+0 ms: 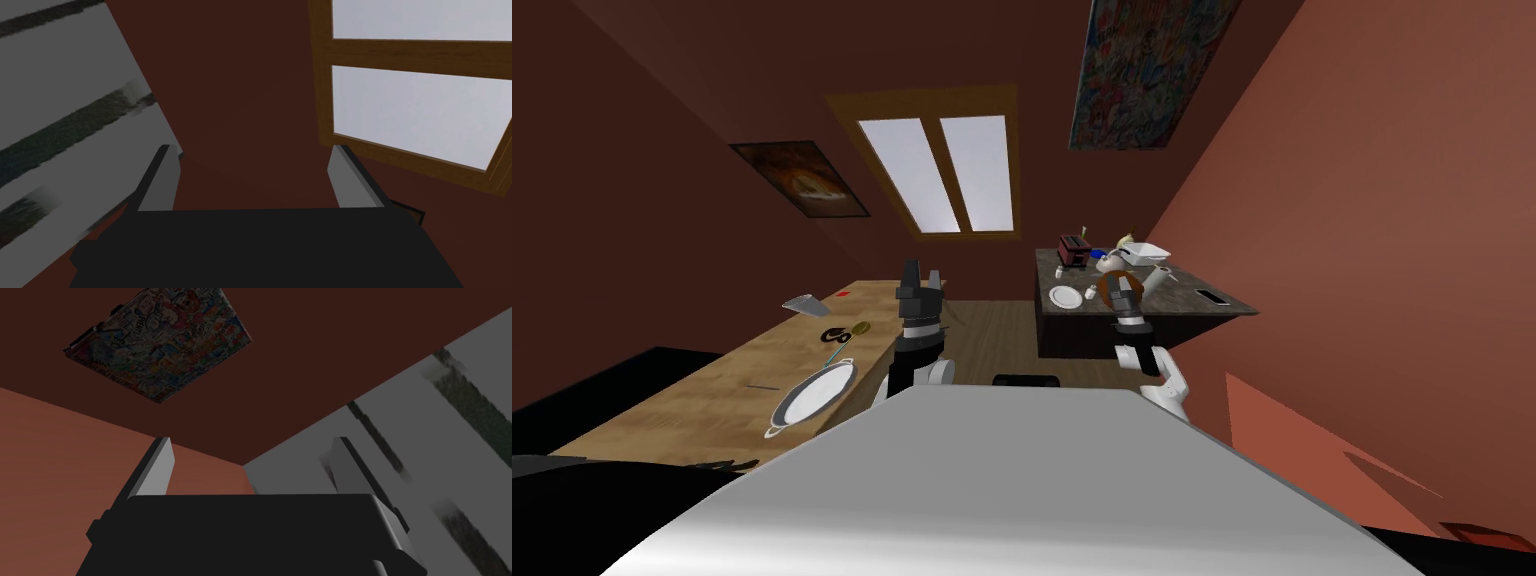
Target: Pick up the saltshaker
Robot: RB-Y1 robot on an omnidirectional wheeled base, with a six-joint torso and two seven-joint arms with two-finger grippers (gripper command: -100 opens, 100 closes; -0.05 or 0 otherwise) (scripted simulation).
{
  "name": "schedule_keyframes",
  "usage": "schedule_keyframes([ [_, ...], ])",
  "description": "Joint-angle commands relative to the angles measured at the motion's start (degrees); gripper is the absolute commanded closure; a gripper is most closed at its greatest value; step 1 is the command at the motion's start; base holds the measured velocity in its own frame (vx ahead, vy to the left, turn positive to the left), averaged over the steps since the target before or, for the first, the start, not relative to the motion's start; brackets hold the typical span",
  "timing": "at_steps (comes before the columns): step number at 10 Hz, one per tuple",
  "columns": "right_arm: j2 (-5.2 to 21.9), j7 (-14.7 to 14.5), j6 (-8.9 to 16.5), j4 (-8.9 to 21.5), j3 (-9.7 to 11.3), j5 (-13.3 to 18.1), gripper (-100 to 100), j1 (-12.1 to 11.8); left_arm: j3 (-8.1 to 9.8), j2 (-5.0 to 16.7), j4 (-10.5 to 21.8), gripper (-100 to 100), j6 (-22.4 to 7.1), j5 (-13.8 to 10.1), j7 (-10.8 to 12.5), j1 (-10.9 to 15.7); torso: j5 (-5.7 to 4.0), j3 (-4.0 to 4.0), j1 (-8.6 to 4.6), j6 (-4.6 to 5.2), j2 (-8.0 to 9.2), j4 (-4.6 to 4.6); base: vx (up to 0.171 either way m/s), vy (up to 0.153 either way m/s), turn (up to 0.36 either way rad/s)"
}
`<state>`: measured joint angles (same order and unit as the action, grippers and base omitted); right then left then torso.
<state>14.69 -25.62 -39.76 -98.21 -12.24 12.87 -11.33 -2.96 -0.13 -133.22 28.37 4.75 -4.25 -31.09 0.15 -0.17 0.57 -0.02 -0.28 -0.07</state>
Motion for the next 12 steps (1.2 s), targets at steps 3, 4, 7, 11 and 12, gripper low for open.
schedule_keyframes([
  [3, 1.0, -3.8, 0.0, 6.0, -1.9, 1.1, -100, 2.5, 0.01, 0.0, 0.0, 0, 0.0, 0.0, 0.0, 0.0, -0.05, 0.02, -0.24, 0.00, 0.03, 0.01, 0.031, 0.106, -0.039],
  [4, 1.0, -3.8, 0.0, 7.5, -1.9, 1.1, -100, 2.5, 0.01, 0.0, 0.0, 0, 0.0, 0.0, 0.0, 0.0, -0.06, 0.02, -0.28, 0.01, 0.03, 0.01, 0.033, 0.079, -0.025],
  [7, 1.9, -7.4, 0.1, 12.8, -3.8, 1.9, -100, 4.3, 0.01, 0.0, 0.0, 0, 0.0, 0.0, 0.0, 0.0, -0.06, -0.03, -0.27, 0.01, -0.06, -0.01, 0.059, 0.107, -0.032],
  [11, 2.9, -11.1, 0.3, 20.1, -5.8, 2.7, -100, 6.0, 0.01, 0.0, 0.0, 0, 0.0, 0.0, 0.0, 0.0, -0.07, -0.02, -0.31, 0.01, -0.03, 0.00, 0.050, 0.101, -0.026],
  [12, 3.5, -13.0, 0.5, 22.4, -6.8, 3.1, -100, 6.8, 0.01, 0.0, 0.0, 0, 0.0, 0.0, 0.0, 0.0, -0.07, 0.00, -0.40, 0.02, 0.00, 0.00, 0.062, 0.075, -0.017],
])
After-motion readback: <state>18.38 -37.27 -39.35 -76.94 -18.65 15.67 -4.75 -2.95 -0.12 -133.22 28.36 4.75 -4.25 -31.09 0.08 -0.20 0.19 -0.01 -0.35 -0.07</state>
